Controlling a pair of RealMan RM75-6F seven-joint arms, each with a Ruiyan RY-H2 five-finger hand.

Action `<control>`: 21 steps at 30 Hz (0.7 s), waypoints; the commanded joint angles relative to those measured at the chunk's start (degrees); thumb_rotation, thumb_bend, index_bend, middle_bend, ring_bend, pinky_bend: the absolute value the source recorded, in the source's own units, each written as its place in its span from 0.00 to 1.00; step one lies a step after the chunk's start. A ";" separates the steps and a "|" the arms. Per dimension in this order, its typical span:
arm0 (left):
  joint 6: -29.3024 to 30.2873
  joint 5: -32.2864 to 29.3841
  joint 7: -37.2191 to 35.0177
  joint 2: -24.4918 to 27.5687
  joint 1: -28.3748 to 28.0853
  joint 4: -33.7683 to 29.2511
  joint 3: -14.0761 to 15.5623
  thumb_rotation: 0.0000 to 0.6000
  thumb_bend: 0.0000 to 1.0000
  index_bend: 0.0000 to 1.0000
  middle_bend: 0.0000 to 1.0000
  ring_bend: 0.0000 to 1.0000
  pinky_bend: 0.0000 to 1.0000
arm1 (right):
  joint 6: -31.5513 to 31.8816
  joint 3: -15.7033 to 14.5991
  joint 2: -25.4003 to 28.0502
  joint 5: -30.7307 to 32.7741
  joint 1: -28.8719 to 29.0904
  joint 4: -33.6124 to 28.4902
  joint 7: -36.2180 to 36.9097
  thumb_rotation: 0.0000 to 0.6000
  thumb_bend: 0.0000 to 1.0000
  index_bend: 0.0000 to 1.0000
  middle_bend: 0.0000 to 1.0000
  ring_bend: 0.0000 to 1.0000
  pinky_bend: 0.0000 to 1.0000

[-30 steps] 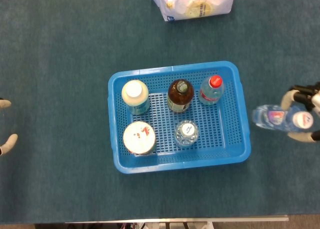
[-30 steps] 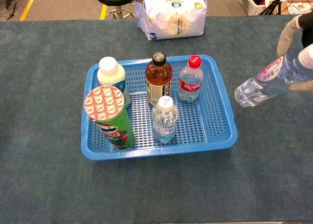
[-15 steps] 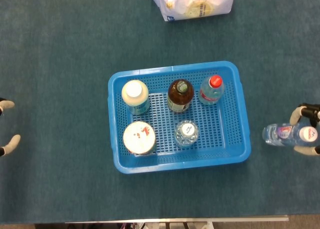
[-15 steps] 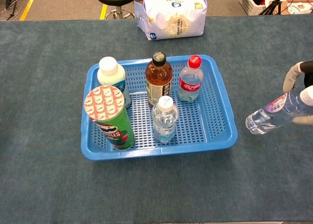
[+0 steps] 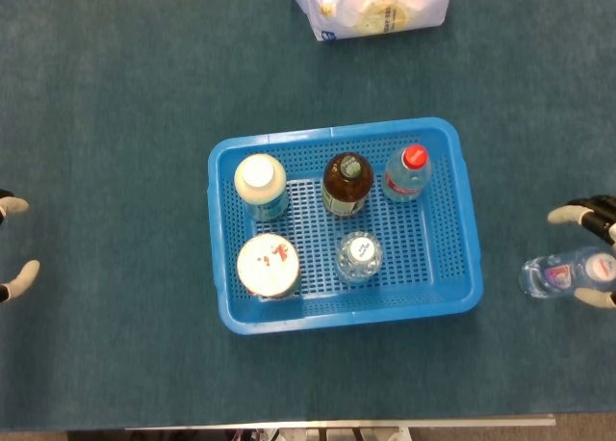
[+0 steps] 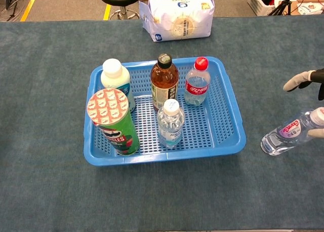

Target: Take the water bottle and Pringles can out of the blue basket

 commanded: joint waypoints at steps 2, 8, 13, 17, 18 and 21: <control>0.57 0.89 -0.75 0.05 -0.07 0.11 -0.01 1.00 0.18 0.32 0.26 0.18 0.38 | 0.40 0.33 0.57 -0.47 -0.02 -0.75 0.88 1.00 0.00 0.22 0.27 0.25 0.43; -0.19 4.09 -5.98 2.76 -1.34 -2.60 0.59 1.00 0.18 0.32 0.27 0.20 0.38 | 4.46 2.71 2.37 -1.88 -0.07 -1.63 1.81 1.00 0.00 0.22 0.27 0.25 0.43; -1.11 7.73 -10.71 6.02 -3.15 -5.53 1.03 1.00 0.18 0.32 0.27 0.20 0.38 | 6.97 5.33 4.25 -1.63 0.09 -2.97 -0.16 1.00 0.00 0.22 0.27 0.25 0.43; -1.48 9.99 -13.16 7.63 -4.23 -7.85 1.38 1.00 0.18 0.31 0.27 0.20 0.38 | 8.14 6.84 5.31 -1.09 0.06 -3.73 -1.34 1.00 0.00 0.22 0.27 0.25 0.43; -1.88 10.56 -14.06 8.31 -4.59 -8.54 1.62 1.00 0.18 0.30 0.26 0.20 0.38 | 8.34 7.14 5.54 -0.86 0.02 -3.89 -1.52 1.00 0.00 0.22 0.28 0.25 0.43; -4.28 12.09 -18.11 11.41 -6.19 -11.55 2.74 1.00 0.18 0.26 0.23 0.20 0.38 | 8.62 8.17 6.24 0.13 0.11 -4.23 -1.69 1.00 0.00 0.22 0.28 0.25 0.43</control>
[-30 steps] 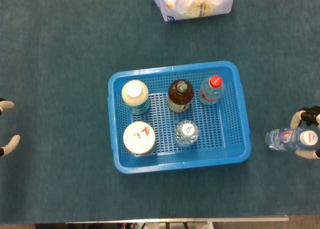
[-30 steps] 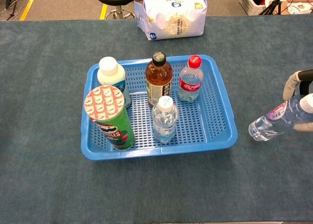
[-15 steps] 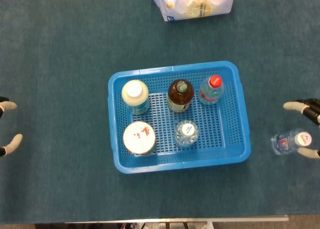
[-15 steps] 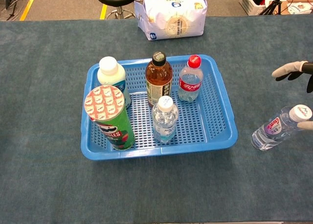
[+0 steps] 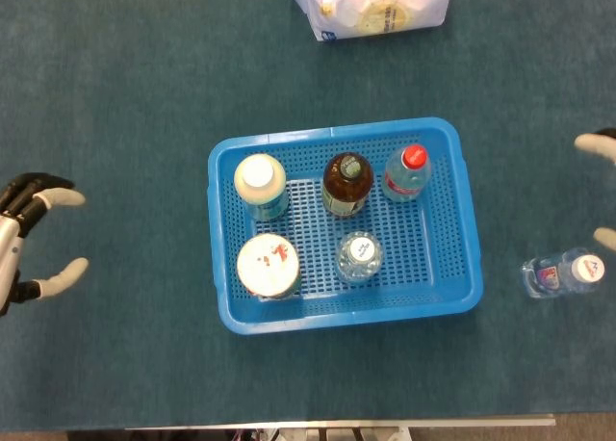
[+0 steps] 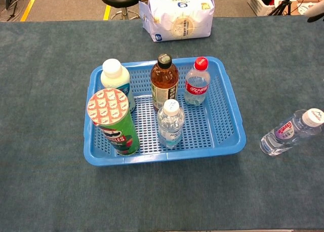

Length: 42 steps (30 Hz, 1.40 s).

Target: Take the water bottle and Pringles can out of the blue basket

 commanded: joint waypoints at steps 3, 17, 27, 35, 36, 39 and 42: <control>-4.69 3.23 -7.03 6.11 -3.55 -5.72 2.04 1.00 0.18 0.22 0.18 0.18 0.38 | 0.02 1.75 0.88 1.91 0.36 -0.12 -0.18 1.00 0.00 0.22 0.29 0.25 0.43; -11.51 7.69 -3.64 8.95 -7.97 -11.57 4.14 1.00 0.14 0.15 0.07 0.10 0.33 | -0.91 3.00 0.88 3.95 0.05 1.19 0.89 1.00 0.00 0.22 0.29 0.25 0.43; -15.09 7.82 1.43 6.07 -11.27 -12.01 2.73 1.00 0.14 0.15 0.07 0.09 0.33 | -0.88 2.98 0.37 4.15 -0.75 2.33 2.05 1.00 0.00 0.22 0.30 0.25 0.43; -18.88 7.43 5.09 1.63 -14.94 -10.84 0.87 1.00 0.14 0.16 0.07 0.09 0.33 | -0.97 2.98 -0.16 4.51 -1.18 3.60 3.50 1.00 0.00 0.22 0.31 0.25 0.43; -19.67 7.36 5.57 1.03 -15.63 -10.60 0.59 1.00 0.14 0.16 0.07 0.09 0.33 | -1.02 2.94 -0.23 4.61 -1.26 3.79 3.77 1.00 0.00 0.22 0.31 0.25 0.43; -20.94 6.87 6.61 -0.30 -16.92 -10.30 0.11 1.00 0.14 0.16 0.07 0.09 0.33 | -1.03 2.82 -0.54 4.72 -1.51 4.48 4.51 1.00 0.00 0.22 0.31 0.25 0.43; -21.63 6.57 7.21 -1.02 -17.79 -10.37 -0.01 1.00 0.14 0.16 0.07 0.09 0.33 | -0.99 2.72 -0.90 4.82 -1.77 5.22 5.29 1.00 0.00 0.22 0.31 0.25 0.43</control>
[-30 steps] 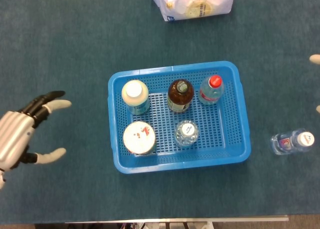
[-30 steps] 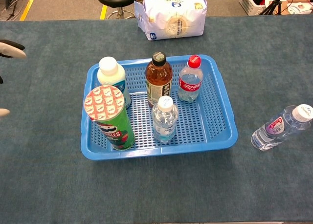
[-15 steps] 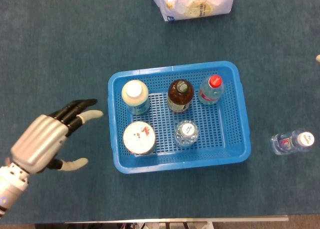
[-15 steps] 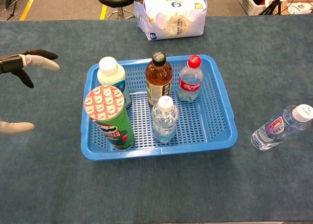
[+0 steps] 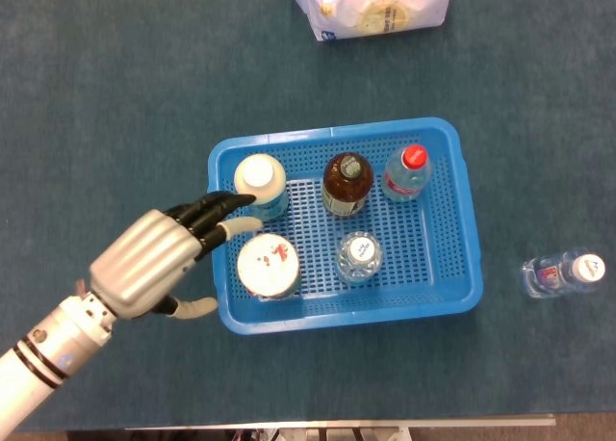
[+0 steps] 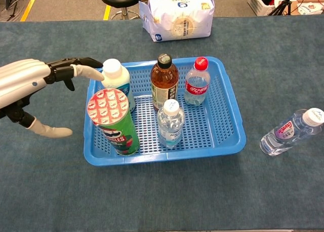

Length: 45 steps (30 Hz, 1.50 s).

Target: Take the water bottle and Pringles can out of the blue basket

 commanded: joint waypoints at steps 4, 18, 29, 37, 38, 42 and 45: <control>-1.15 -0.29 2.01 -1.19 -1.70 0.08 -0.47 1.00 0.14 0.16 0.07 0.09 0.33 | 0.01 -0.13 -0.60 0.11 -0.36 1.17 1.27 1.00 0.00 0.22 0.32 0.25 0.43; -2.41 0.11 5.99 -3.95 -4.65 0.27 -0.72 1.00 0.14 0.17 0.08 0.09 0.33 | 0.67 -0.24 -0.86 -0.30 -1.13 1.74 2.13 1.00 0.00 0.22 0.33 0.25 0.43; -4.24 -1.47 11.53 -6.40 -6.48 2.19 -1.06 1.00 0.14 0.20 0.08 0.09 0.33 | 0.36 -0.36 -1.06 0.01 -1.45 2.25 2.78 1.00 0.00 0.22 0.33 0.25 0.43; -3.55 -0.68 13.41 -7.30 -7.07 1.99 -0.64 1.00 0.14 0.21 0.08 0.09 0.33 | 0.23 -0.52 -1.48 -0.03 -1.66 2.88 3.56 1.00 0.00 0.22 0.33 0.25 0.43; -3.58 -0.73 13.61 -7.35 -7.15 1.99 -0.60 1.00 0.14 0.21 0.08 0.09 0.33 | 0.25 -0.53 -1.51 -0.04 -1.70 2.93 3.62 1.00 0.00 0.22 0.33 0.25 0.43; -3.42 -0.86 14.75 -7.78 -7.34 2.39 -0.55 1.00 0.14 0.23 0.08 0.10 0.33 | 0.42 -0.57 -1.57 -0.12 -1.87 3.11 3.79 1.00 0.00 0.22 0.33 0.25 0.43; -3.47 -1.22 15.07 -8.10 -7.50 2.61 -0.43 1.00 0.14 0.25 0.09 0.10 0.34 | 0.45 -0.62 -1.59 -0.09 -1.98 3.16 3.90 1.00 0.00 0.22 0.33 0.25 0.43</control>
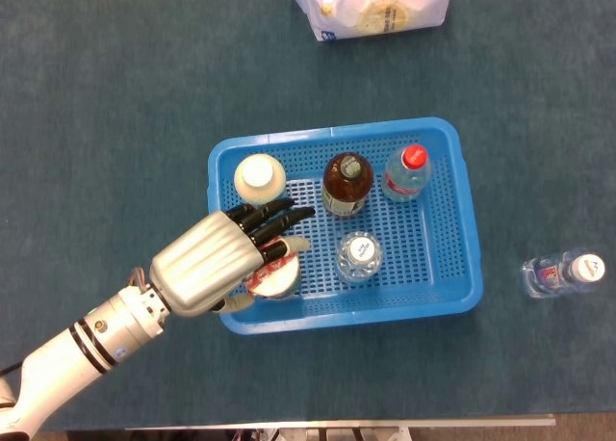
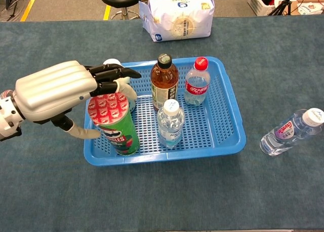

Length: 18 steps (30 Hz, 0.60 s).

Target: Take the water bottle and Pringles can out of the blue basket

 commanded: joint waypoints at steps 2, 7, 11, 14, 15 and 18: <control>0.09 -0.18 1.17 -0.56 -0.23 0.82 0.01 1.00 0.14 0.25 0.09 0.10 0.34 | -0.09 -0.06 -0.05 0.05 -0.06 0.06 0.08 1.00 0.00 0.22 0.33 0.25 0.43; 0.25 -0.28 2.59 -1.55 -0.40 2.10 0.15 1.00 0.14 0.26 0.10 0.11 0.34 | -0.40 -0.09 -0.25 0.25 -0.06 0.29 0.32 1.00 0.00 0.22 0.33 0.25 0.43; 0.65 -0.25 2.52 -1.88 -0.47 2.28 0.39 1.00 0.14 0.27 0.13 0.13 0.38 | -0.55 -0.08 -0.36 0.36 -0.06 0.47 0.58 1.00 0.00 0.22 0.33 0.25 0.43; 0.98 -0.15 2.33 -2.04 -0.53 2.41 0.59 1.00 0.14 0.29 0.15 0.15 0.42 | -0.62 -0.13 -0.47 0.39 -0.10 0.60 0.75 1.00 0.00 0.22 0.33 0.25 0.43; 1.05 -0.15 2.24 -2.07 -0.54 2.45 0.66 1.00 0.14 0.29 0.15 0.16 0.43 | -0.64 -0.14 -0.51 0.41 -0.11 0.64 0.80 1.00 0.00 0.22 0.33 0.25 0.43; 1.38 -0.05 1.75 -2.19 -0.58 2.51 0.89 1.00 0.14 0.30 0.18 0.18 0.45 | -0.66 -0.17 -0.63 0.51 -0.20 0.78 0.92 1.00 0.00 0.22 0.33 0.25 0.43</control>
